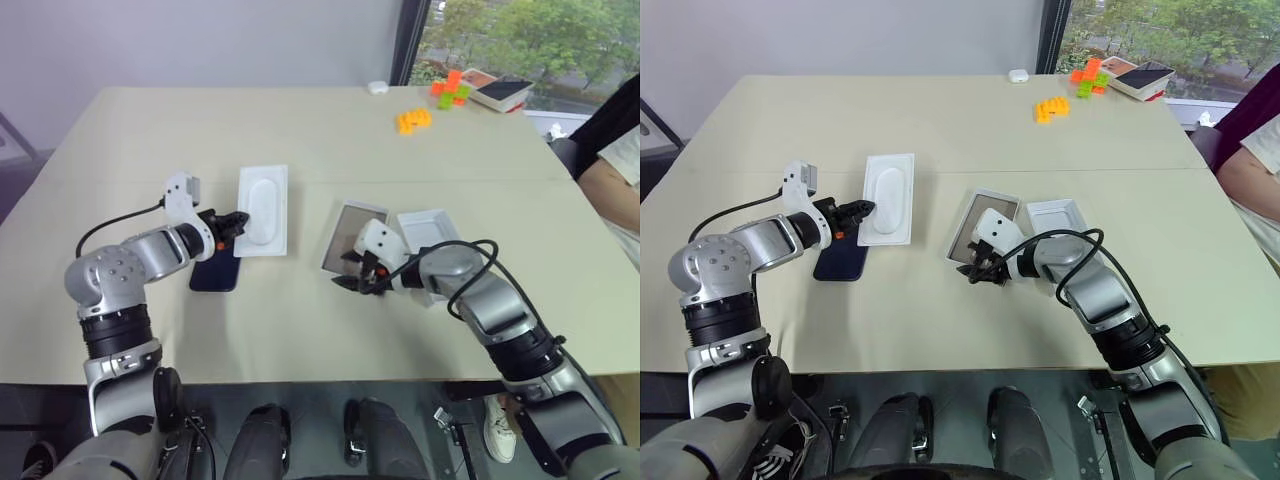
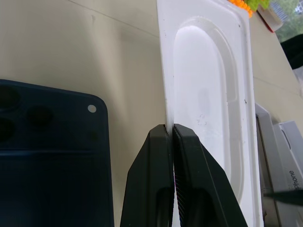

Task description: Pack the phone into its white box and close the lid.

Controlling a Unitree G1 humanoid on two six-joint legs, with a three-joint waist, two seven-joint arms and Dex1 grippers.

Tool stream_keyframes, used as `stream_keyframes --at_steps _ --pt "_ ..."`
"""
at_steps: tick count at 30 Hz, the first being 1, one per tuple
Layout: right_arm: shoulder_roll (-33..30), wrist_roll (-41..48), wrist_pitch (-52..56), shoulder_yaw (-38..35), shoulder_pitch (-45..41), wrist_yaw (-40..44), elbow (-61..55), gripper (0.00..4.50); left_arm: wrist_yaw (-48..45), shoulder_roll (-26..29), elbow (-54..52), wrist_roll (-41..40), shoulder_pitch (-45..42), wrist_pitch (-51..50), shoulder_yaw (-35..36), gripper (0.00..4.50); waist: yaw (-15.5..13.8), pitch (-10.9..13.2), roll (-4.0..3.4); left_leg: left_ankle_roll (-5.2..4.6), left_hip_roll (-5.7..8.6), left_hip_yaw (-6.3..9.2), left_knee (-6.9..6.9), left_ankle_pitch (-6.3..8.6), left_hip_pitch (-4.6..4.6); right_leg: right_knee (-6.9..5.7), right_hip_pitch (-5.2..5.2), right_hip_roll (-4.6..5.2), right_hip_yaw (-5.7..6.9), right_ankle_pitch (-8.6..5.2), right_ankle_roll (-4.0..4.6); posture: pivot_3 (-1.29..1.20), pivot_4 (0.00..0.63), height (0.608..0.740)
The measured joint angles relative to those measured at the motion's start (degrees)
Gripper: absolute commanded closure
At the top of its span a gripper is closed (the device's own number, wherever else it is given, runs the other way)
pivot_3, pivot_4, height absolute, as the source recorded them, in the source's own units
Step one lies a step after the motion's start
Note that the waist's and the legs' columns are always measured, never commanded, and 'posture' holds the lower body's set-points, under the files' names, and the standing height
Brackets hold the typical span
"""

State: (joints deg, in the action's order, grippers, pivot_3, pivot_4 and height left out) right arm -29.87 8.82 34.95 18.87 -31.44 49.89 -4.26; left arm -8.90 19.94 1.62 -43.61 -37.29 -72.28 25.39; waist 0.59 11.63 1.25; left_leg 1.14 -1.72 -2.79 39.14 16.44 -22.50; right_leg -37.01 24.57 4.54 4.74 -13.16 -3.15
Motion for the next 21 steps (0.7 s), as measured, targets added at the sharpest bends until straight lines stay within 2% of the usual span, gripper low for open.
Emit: stream_keyframes --at_steps 2,3,9,14,17,21 --pt "-0.13 -0.20 -0.39 0.14 0.04 0.40 0.27 4.42 0.00 -0.12 0.00 0.00 0.13 0.00 -0.03 4.50 0.03 0.00 0.00 0.00 0.00 -0.01 0.00 0.00 0.00 0.00 0.00 0.00 0.00 0.00 0.00 0.00 0.150 0.740" --pt "-0.32 -0.30 -0.64 0.21 0.06 0.81 0.33 4.48 0.07 -0.15 0.01 0.00 0.18 -0.03 -0.05 4.50 0.05 0.00 0.00 0.00 0.00 -0.01 0.00 0.00 0.00 0.00 0.00 0.00 -0.01 0.00 0.00 0.00 0.150 0.740" --pt "-0.53 -0.43 -1.45 0.14 0.67 2.20 0.43 4.48 0.40 -0.18 0.26 0.15 0.17 -0.28 -0.15 4.50 0.02 0.00 0.01 0.00 0.00 0.00 0.00 0.00 0.01 0.00 0.00 0.00 0.00 0.00 0.00 0.00 0.150 0.740" --pt "-3.65 2.97 -4.03 -0.40 3.87 9.17 -3.69 4.48 0.52 -0.28 0.48 0.00 0.02 -1.64 -0.04 4.50 -0.04 0.00 0.02 -0.02 0.00 0.02 -0.01 0.01 -0.01 0.03 0.00 0.00 0.01 -0.01 -0.01 0.00 0.150 0.740" --pt "-5.27 4.97 -7.22 -1.08 5.29 13.29 -6.37 4.48 1.58 -2.28 0.76 -1.70 -2.07 -4.02 1.43 4.50 -0.08 0.01 0.10 -0.02 0.01 0.03 0.00 0.01 -0.01 0.03 -0.01 0.01 0.01 -0.01 -0.02 0.00 0.150 0.740" --pt "-5.32 4.99 -10.35 -1.15 5.77 14.71 -6.53 4.48 3.64 -4.23 0.61 -2.78 -4.57 -7.45 2.87 4.50 0.12 0.01 0.11 -0.02 0.00 0.01 0.01 0.01 0.04 0.00 -0.02 -0.01 -0.01 -0.01 -0.02 0.00 0.150 0.740"
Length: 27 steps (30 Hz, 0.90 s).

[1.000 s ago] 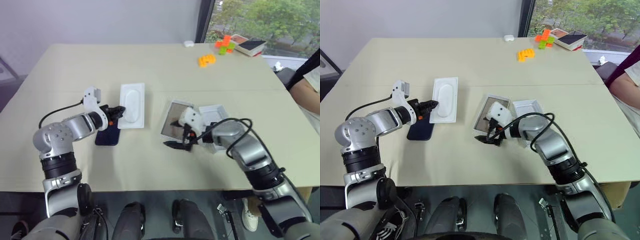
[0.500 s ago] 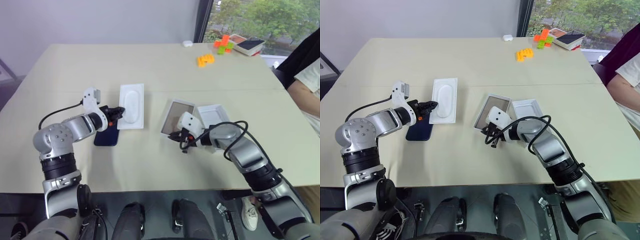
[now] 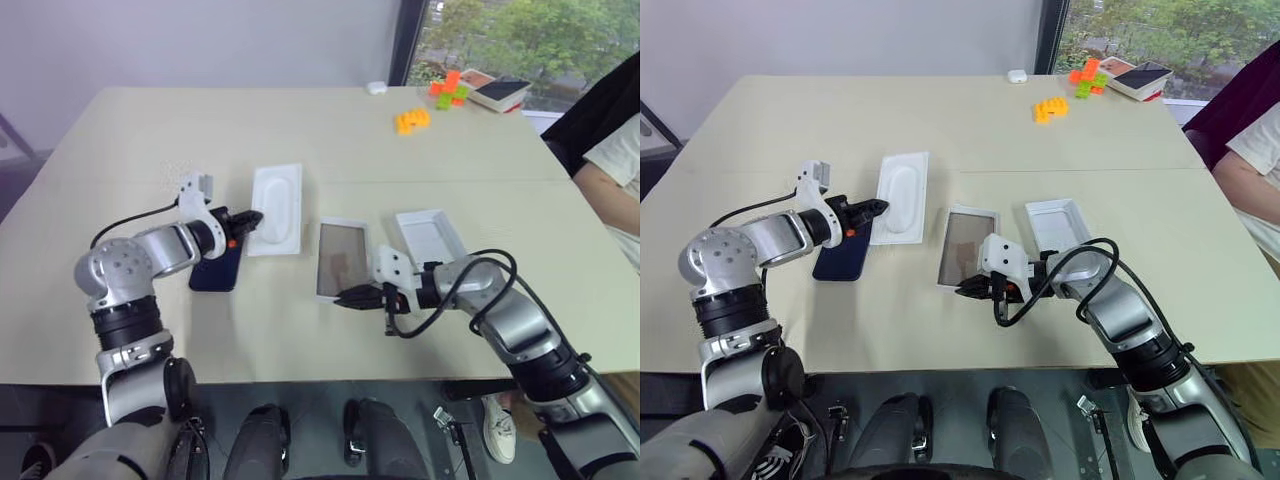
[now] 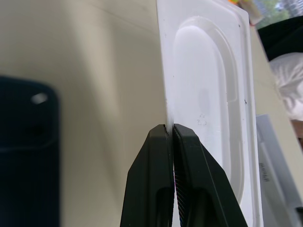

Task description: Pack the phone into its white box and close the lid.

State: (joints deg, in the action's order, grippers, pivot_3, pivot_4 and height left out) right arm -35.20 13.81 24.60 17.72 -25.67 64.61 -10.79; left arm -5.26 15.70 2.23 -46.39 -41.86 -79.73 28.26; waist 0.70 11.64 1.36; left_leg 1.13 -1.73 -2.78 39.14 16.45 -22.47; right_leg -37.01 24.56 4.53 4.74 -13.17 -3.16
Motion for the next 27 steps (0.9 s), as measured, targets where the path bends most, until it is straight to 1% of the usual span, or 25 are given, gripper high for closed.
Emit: stream_keyframes --at_steps 2,3,5,7,8,9,14,16,18,19,24,27 --pt "0.02 -0.58 -1.98 0.15 0.01 0.35 0.16 4.48 0.89 -1.48 -0.35 -0.39 -0.09 -1.75 0.00 4.50 -0.06 0.00 0.00 0.01 -0.01 0.02 -0.01 0.00 0.00 0.00 0.00 -0.02 0.00 0.00 0.00 0.00 0.150 0.740" --pt "0.07 -0.67 -2.52 0.24 0.02 0.70 0.35 4.21 1.79 -2.53 -0.58 -0.39 -0.15 -2.67 0.13 4.50 -0.10 0.00 0.00 0.01 -0.01 0.02 -0.01 -0.01 -0.01 0.00 0.00 -0.03 0.01 0.00 0.00 0.00 0.150 0.740" --pt "0.56 -0.64 -2.86 0.39 0.01 0.97 0.92 3.55 3.12 -3.94 -0.75 -0.36 -0.26 -3.84 0.11 4.50 -0.12 0.01 0.01 0.02 -0.01 0.02 -0.01 -0.01 -0.01 0.00 0.00 -0.01 0.00 0.00 0.00 0.00 0.150 0.740" --pt "0.83 -0.62 -2.89 0.35 0.00 0.93 1.33 2.66 4.46 -4.88 -0.86 -0.29 -0.49 -4.83 0.55 4.50 -0.11 0.01 0.01 0.02 -0.01 0.01 -0.01 -0.01 -0.01 0.00 0.00 0.00 0.00 0.00 0.00 0.00 0.150 0.740" --pt "1.10 -0.56 -2.84 0.25 -0.01 0.81 1.42 2.07 4.95 -5.32 -0.98 -0.29 -0.63 -5.11 0.83 4.50 -0.10 0.01 0.01 0.02 -0.01 0.01 -0.01 -0.01 -0.01 0.00 0.00 0.00 0.00 0.00 0.00 0.00 0.150 0.740" --pt "1.22 -0.27 -2.59 0.02 -0.02 0.67 1.42 1.64 5.49 -5.94 -1.44 -0.30 -0.76 -5.62 1.19 4.50 -0.13 0.01 0.01 0.02 -0.01 0.01 0.00 -0.01 -0.01 0.00 0.00 0.00 0.00 0.00 0.00 0.00 0.150 0.740" --pt "0.22 3.25 -0.83 -3.80 -0.45 1.26 1.59 1.64 7.58 -9.91 -3.35 -0.33 -1.70 -9.15 3.45 4.50 -0.33 0.01 0.02 0.02 0.02 0.02 0.00 -0.01 -0.03 0.01 0.00 0.02 0.00 0.00 0.00 0.00 0.150 0.740" --pt "-2.68 6.01 0.54 -8.15 -2.27 2.77 4.54 1.64 8.38 -11.70 -4.47 -0.31 -1.86 -11.45 4.06 4.50 -0.46 0.04 0.07 0.01 0.09 0.00 0.02 -0.01 -0.04 0.02 -0.01 0.09 0.00 0.00 0.00 0.00 0.150 0.740" --pt "-5.32 6.54 0.61 -12.01 -3.88 3.08 7.24 1.64 8.68 -12.00 -5.26 -0.33 -1.85 -12.29 3.88 4.50 -0.48 0.07 0.12 0.01 0.09 0.01 0.02 -0.01 -0.03 0.04 -0.02 0.08 0.00 0.00 0.00 0.00 0.150 0.740" --pt "-6.20 6.39 -0.09 -12.79 -4.04 3.24 7.84 1.64 8.80 -11.88 -5.60 -0.38 -1.76 -12.29 3.78 4.50 -0.48 0.06 0.12 0.01 0.09 0.02 0.00 0.00 -0.02 0.04 -0.02 0.02 0.00 0.00 0.00 0.00 0.150 0.740" --pt "-5.29 5.51 -1.61 -11.56 -3.35 3.37 9.17 1.64 8.90 -11.66 -5.85 -2.13 -0.54 -12.29 -0.71 4.50 -0.07 0.07 0.12 0.02 -0.01 0.02 -0.11 -0.01 0.00 0.01 0.03 -0.06 0.01 0.00 0.01 0.00 0.150 0.740" --pt "-4.51 5.38 -2.14 -11.37 -3.35 2.96 9.17 1.64 9.10 -11.64 -5.80 -3.34 -0.50 -12.29 -1.67 4.50 -0.16 0.07 0.12 0.04 0.00 0.02 -0.08 -0.02 -0.01 0.01 0.02 -0.01 0.01 0.00 0.01 0.00 0.150 0.740"
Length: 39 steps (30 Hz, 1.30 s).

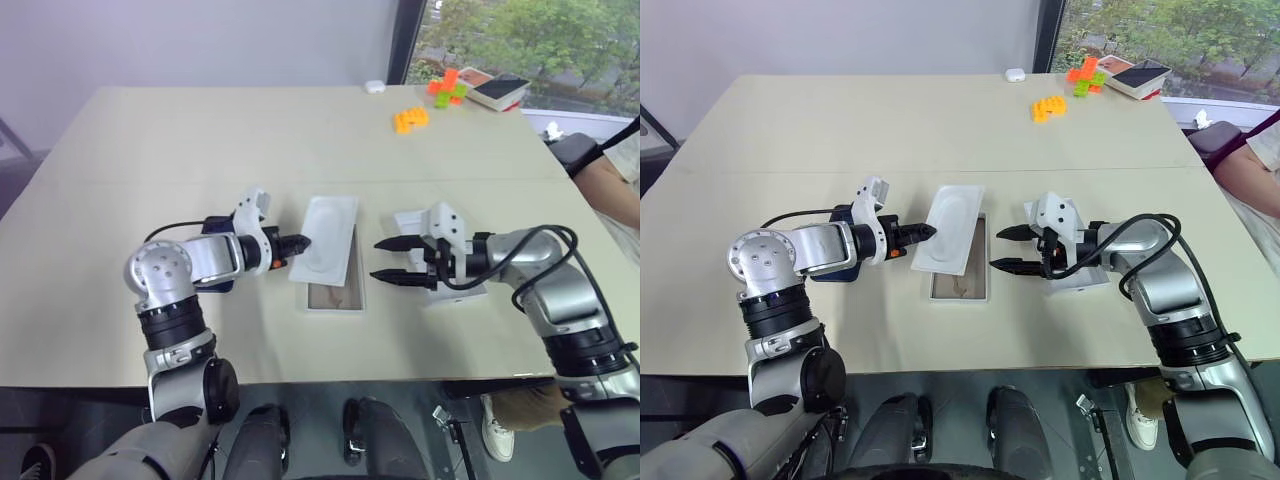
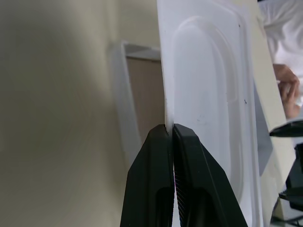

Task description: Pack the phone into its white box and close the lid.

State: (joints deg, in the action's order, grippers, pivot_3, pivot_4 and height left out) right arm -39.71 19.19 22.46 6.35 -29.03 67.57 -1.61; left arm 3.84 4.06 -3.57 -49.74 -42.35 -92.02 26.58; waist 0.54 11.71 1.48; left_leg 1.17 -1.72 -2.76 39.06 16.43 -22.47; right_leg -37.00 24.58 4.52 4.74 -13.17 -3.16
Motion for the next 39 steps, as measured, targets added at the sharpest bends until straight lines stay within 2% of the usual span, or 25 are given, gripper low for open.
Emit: stream_keyframes --at_steps 11,14,18,26,34,39 --pt "0.77 -2.07 -3.53 0.07 -0.04 -1.98 2.44 1.64 3.06 -1.37 0.07 -3.04 2.35 0.00 -1.64 4.50 -0.14 0.01 0.01 0.00 0.03 0.00 0.05 0.00 -0.02 0.01 -0.03 0.04 0.00 0.00 0.00 0.00 0.150 0.740" --pt "0.77 -2.21 -4.17 0.07 -0.05 -2.04 3.02 1.57 4.04 -2.22 0.04 -3.44 3.47 0.00 -2.20 3.42 -0.14 0.00 0.01 0.00 0.03 -0.01 0.05 0.00 -0.02 0.02 -0.03 0.04 -0.01 0.00 0.00 0.00 0.150 0.740" --pt "0.79 -2.38 -4.55 0.07 -0.26 -2.23 3.19 1.57 4.46 -3.11 -0.54 -4.87 3.28 0.00 -2.20 1.54 -0.14 0.00 0.01 0.00 0.03 0.01 0.06 0.00 0.00 0.01 -0.04 0.03 -0.01 0.00 0.00 0.00 0.150 0.740" --pt "2.19 -3.20 -5.32 0.07 -1.35 -3.23 5.18 1.57 4.07 1.38 -0.73 -5.62 0.55 -0.01 0.02 1.54 0.04 0.01 0.02 0.05 0.02 0.02 0.06 -0.03 0.02 0.00 -0.03 -0.06 -0.01 0.00 0.01 0.00 0.150 0.740" --pt "6.24 -4.43 -6.09 0.49 -4.39 -4.99 7.23 1.57 -1.57 7.25 -4.10 -7.24 -2.38 1.21 1.62 1.54 0.03 0.02 0.03 0.43 0.01 0.00 0.03 -0.24 -0.01 0.02 -0.03 0.00 -0.01 0.00 0.00 0.00 0.150 0.740" --pt "8.81 -5.49 -5.19 2.08 -5.73 -6.94 7.56 1.57 -11.11 16.99 -9.35 -3.68 2.03 12.76 -3.78 1.54 0.27 0.03 0.01 0.56 -0.04 -0.01 -0.08 -0.31 0.04 0.00 0.00 -0.05 -0.01 0.00 0.02 0.00 0.150 0.740"
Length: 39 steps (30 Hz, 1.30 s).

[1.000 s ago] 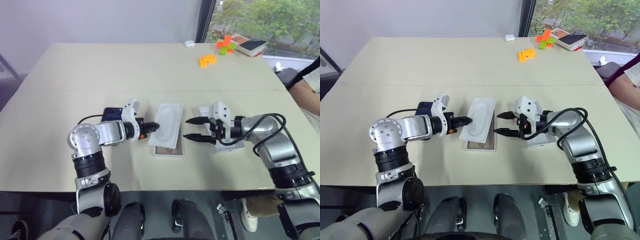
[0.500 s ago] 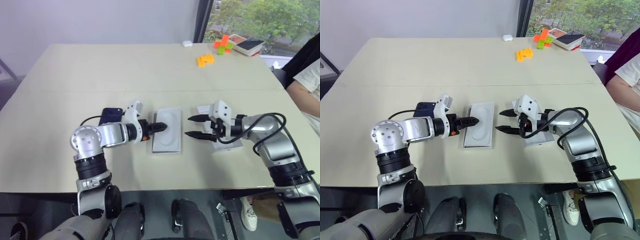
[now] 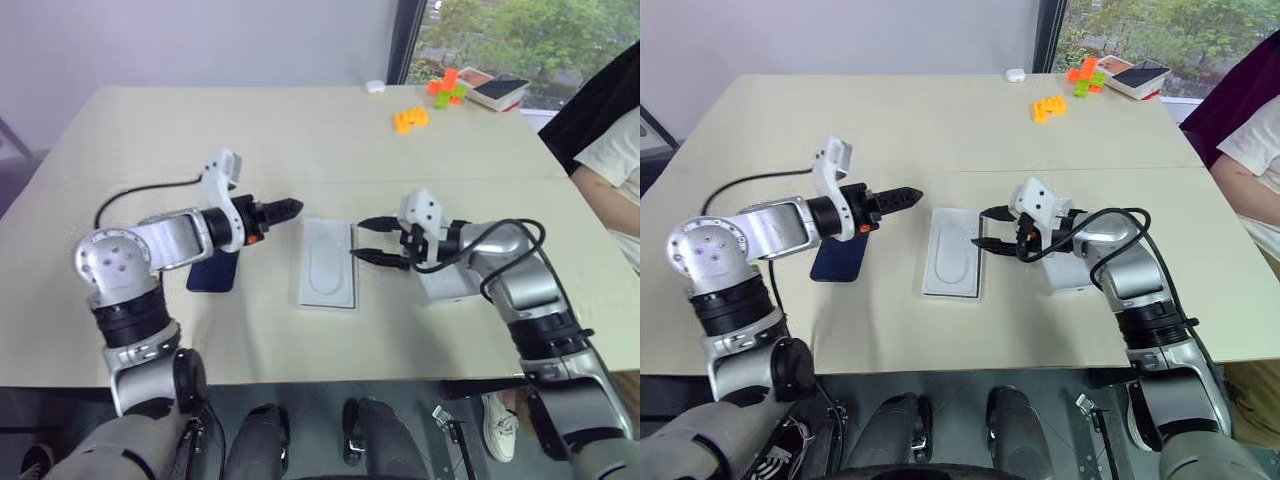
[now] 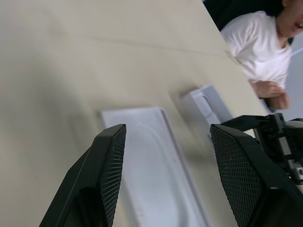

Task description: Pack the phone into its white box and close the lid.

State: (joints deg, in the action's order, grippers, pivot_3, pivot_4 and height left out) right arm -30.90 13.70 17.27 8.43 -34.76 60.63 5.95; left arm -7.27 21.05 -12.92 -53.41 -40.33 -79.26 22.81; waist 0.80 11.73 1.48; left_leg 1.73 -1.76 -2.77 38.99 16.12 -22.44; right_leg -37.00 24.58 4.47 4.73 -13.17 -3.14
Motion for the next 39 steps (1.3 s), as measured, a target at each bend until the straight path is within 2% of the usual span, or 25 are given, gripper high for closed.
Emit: stream_keyframes --at_steps 3,7,9,13,19,25,39 --pt "0.87 -0.57 1.18 0.95 -0.87 -0.94 0.65 2.39 -8.18 6.66 -2.14 4.50 5.08 10.43 -2.57 1.50 -0.10 0.02 -0.03 0.01 -0.01 -0.03 -0.02 -0.01 -0.02 0.01 0.04 -0.01 0.00 0.00 0.02 0.00 0.150 0.740" --pt "1.71 -3.58 1.39 2.59 -2.95 -3.47 1.35 4.48 -21.30 14.83 -4.52 11.91 14.57 25.99 -6.99 1.50 -0.16 0.02 -0.04 -0.29 -0.01 -0.06 -0.02 0.16 -0.06 0.06 0.06 0.05 -0.02 -0.01 0.04 0.00 0.150 0.740" --pt "3.53 -5.43 2.06 4.32 -3.98 -5.31 1.59 4.48 -28.18 18.43 -5.23 14.15 20.21 32.14 -8.11 1.50 -0.08 0.03 -0.06 -0.38 -0.03 -0.08 -0.03 0.21 -0.08 0.07 0.10 0.08 -0.02 -0.02 0.05 0.00 0.150 0.740" --pt "7.83 -7.39 5.51 6.81 -4.35 -9.27 1.65 4.48 -34.52 18.79 -6.08 13.43 26.05 37.26 -6.84 1.50 -0.34 0.04 -0.06 -0.44 -0.05 0.04 0.03 0.24 -0.41 0.04 0.33 0.09 0.01 -0.01 0.05 0.00 0.150 0.740" --pt "8.04 -11.25 5.87 10.72 -3.40 -10.52 1.52 4.48 -34.85 18.11 -8.50 14.12 29.39 42.48 -5.60 1.50 -0.32 0.04 -0.06 -0.59 0.00 0.02 0.14 0.31 -0.59 0.07 0.43 0.13 0.06 0.00 0.04 0.00 0.150 0.740" --pt "4.92 -16.69 1.58 13.98 -3.02 -10.31 2.18 4.48 -34.93 18.12 -10.53 14.14 30.06 43.28 -6.16 1.50 -0.17 0.03 -0.06 -0.59 -0.01 0.01 0.14 0.31 -0.67 0.00 0.57 0.07 0.06 0.01 0.03 0.00 0.150 0.740" --pt "4.81 -14.84 3.51 13.18 -0.93 -5.84 -0.54 4.48 -34.71 18.12 -10.17 13.24 29.22 43.54 -6.16 1.50 -0.11 0.02 -0.05 -0.59 -0.05 0.02 0.15 0.31 -0.66 -0.01 0.57 0.02 0.06 0.01 0.03 0.00 0.150 0.740"
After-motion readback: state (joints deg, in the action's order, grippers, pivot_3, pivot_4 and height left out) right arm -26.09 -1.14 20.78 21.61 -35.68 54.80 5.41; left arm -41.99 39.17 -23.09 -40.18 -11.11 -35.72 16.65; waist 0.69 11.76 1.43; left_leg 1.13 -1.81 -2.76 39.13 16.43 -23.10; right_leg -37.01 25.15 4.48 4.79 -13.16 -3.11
